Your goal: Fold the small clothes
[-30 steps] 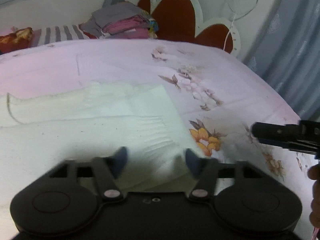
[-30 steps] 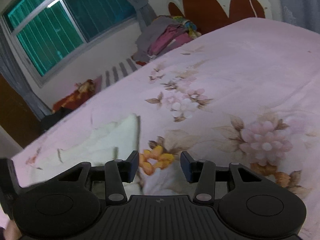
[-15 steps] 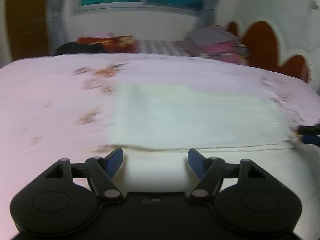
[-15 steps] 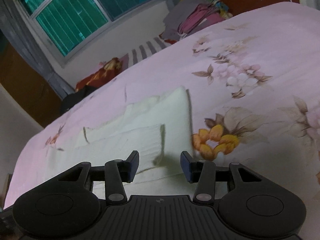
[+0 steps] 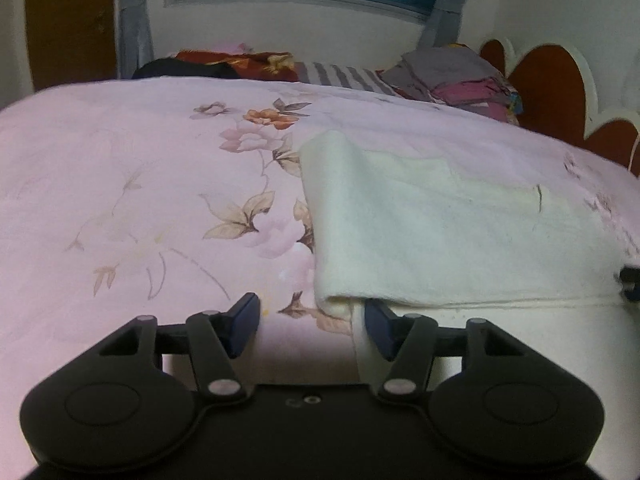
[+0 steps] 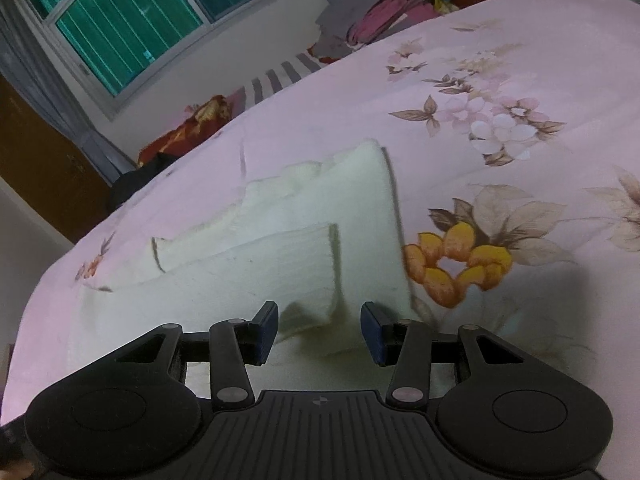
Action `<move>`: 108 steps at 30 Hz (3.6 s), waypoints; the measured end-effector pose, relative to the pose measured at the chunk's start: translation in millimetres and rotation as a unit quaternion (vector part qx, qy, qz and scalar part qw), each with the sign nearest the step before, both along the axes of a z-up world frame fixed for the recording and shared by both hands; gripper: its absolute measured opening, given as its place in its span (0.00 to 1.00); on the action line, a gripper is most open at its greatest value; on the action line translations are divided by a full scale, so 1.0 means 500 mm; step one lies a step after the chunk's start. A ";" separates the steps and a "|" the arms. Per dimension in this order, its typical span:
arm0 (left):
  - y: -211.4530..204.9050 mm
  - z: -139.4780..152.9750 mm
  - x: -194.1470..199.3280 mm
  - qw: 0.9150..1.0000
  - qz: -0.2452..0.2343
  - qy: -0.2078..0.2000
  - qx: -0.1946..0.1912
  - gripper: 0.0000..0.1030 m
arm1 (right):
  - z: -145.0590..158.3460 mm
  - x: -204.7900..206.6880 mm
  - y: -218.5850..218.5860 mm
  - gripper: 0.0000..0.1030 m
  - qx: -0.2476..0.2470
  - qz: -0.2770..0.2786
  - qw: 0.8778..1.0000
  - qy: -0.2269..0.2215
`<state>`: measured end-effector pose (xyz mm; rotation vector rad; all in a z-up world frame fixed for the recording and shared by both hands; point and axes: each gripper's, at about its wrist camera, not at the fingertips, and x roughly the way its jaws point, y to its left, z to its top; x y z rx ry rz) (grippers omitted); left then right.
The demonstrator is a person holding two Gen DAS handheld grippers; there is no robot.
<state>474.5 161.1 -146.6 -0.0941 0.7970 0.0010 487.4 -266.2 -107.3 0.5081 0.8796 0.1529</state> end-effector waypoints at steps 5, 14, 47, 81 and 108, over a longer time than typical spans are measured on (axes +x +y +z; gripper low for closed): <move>0.007 0.002 -0.003 1.000 -0.011 0.000 -0.011 0.50 | -0.004 0.018 0.020 0.44 -0.004 0.003 1.000 0.001; 0.016 -0.001 0.005 0.999 -0.032 0.003 -0.022 0.41 | 0.024 0.020 0.065 0.05 -0.057 0.044 0.997 -0.028; 0.017 -0.001 0.007 0.999 -0.038 0.007 -0.022 0.41 | 0.005 -0.040 0.009 0.05 -0.082 0.002 0.996 -0.034; -0.187 0.001 0.034 0.994 -0.107 -0.025 0.027 0.74 | 0.005 -0.068 0.157 0.40 -0.132 0.097 0.984 -0.064; -0.226 -0.015 0.198 0.988 -0.153 -0.024 0.001 0.77 | 0.000 0.079 0.214 0.38 -0.119 0.129 0.982 -0.075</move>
